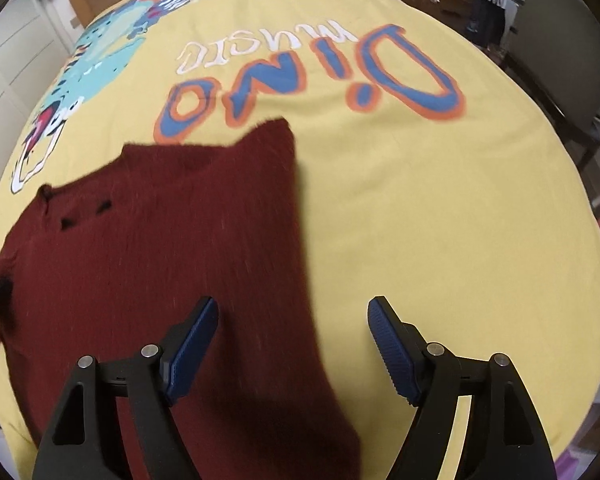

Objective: Fold small clothes

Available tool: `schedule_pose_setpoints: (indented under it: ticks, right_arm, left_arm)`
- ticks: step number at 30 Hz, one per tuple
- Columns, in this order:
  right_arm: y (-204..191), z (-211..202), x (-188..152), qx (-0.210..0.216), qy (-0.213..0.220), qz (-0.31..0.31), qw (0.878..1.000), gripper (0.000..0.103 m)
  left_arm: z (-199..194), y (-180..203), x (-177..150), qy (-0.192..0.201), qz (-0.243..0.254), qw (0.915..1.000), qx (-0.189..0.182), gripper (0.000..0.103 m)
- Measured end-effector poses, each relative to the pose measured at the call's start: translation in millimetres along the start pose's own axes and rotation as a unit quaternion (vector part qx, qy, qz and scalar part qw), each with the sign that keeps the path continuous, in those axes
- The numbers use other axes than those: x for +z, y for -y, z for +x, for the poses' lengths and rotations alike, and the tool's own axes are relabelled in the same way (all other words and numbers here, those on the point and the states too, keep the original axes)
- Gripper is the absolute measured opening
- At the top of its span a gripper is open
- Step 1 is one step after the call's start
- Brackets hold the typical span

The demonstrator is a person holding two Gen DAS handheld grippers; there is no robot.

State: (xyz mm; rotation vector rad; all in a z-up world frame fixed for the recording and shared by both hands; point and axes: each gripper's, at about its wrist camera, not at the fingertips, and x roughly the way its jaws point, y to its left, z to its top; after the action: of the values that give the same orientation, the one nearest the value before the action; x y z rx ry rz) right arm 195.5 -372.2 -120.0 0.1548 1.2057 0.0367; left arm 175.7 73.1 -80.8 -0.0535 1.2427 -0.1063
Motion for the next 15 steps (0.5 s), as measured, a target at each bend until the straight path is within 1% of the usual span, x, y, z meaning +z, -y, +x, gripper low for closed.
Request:
schedule_pose_setpoints:
  ticks: [2, 3, 4, 5, 6, 8, 10, 11, 12, 13, 14, 15]
  right_arm:
    - [-5, 20, 12, -0.005, -0.018, -0.004, 1.000, 0.078]
    - [-4, 22, 12, -0.008, -0.023, -0.004, 1.000, 0.076]
    - [-5, 27, 15, -0.006, -0.024, -0.001, 1.000, 0.055]
    - [-5, 29, 17, 0.007, -0.023, 0.005, 1.000, 0.018]
    - [-4, 31, 18, 0.030, -0.027, 0.016, 0.999, 0.019]
    - [-6, 27, 21, 0.030, -0.014, 0.022, 0.999, 0.019]
    - [-7, 19, 21, 0.028, 0.005, 0.022, 0.999, 0.019]
    - [-5, 18, 18, 0.029, 0.010, 0.027, 0.999, 0.019]
    - [-4, 20, 16, 0.026, 0.007, 0.027, 0.999, 0.019]
    - [-4, 26, 14, 0.018, -0.001, 0.023, 1.000, 0.019]
    - [-3, 32, 12, 0.011, -0.008, 0.019, 1.000, 0.020]
    - [0, 34, 10, 0.012, -0.010, 0.022, 1.000, 0.020]
  left_arm:
    - [-11, -2, 1, 0.011, 0.005, 0.9999, -0.001, 0.011]
    - [-16, -2, 1, 0.019, 0.011, 0.9997, 0.003, 0.011]
    - [-19, -2, 1, 0.024, 0.014, 0.9996, 0.006, 0.011]
    - [-24, 0, -12, 0.031, 0.015, 0.9994, 0.008, 0.011]
    - [-26, 5, -19, 0.036, 0.015, 0.9992, 0.008, 0.011]
    - [-28, 16, -15, 0.044, 0.013, 0.9989, 0.007, 0.011]
    - [-31, 17, -14, 0.048, 0.014, 0.9987, 0.011, 0.011]
    - [-28, 16, -20, 0.046, 0.016, 0.9985, 0.024, 0.011]
    - [-3, 10, 13, 0.040, 0.017, 0.9984, 0.037, 0.011]
    - [6, 0, 19, 0.032, 0.016, 0.9979, 0.053, 0.002]
    - [18, -8, 14, 0.018, 0.012, 0.9968, 0.077, 0.000]
    - [29, -17, 11, 0.003, 0.006, 0.9962, 0.087, 0.000]
